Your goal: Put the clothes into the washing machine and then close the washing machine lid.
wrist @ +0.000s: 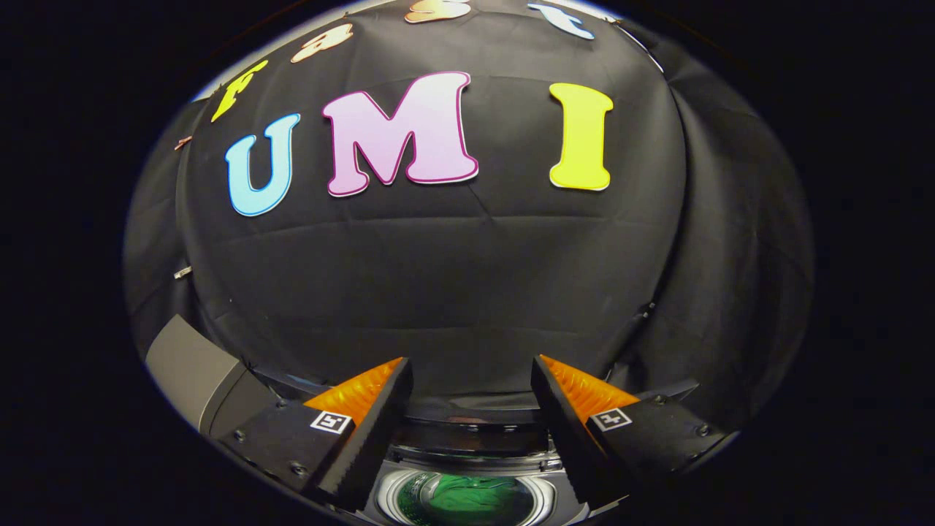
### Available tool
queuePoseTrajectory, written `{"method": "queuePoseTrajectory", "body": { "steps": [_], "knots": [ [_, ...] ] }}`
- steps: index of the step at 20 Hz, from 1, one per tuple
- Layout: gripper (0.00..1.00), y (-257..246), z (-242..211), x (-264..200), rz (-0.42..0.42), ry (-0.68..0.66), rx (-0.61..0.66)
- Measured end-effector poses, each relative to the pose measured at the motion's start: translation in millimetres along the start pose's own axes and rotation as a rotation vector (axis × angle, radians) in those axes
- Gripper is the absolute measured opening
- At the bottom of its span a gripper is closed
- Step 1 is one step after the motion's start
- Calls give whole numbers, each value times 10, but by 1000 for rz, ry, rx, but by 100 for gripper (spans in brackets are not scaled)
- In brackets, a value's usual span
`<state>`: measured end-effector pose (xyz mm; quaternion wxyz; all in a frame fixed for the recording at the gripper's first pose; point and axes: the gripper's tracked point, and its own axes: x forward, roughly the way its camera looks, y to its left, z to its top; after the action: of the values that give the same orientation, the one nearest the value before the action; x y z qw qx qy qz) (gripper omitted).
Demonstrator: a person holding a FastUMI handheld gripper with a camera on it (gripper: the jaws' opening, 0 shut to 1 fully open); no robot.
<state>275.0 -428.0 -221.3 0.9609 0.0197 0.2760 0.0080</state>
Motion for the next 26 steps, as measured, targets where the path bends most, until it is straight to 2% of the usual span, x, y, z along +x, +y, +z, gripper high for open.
{"method": "queuePoseTrajectory", "body": {
  "steps": [26],
  "knots": [
    [100, 18, -207, -525, -54, -34, -7]
  ]
}}
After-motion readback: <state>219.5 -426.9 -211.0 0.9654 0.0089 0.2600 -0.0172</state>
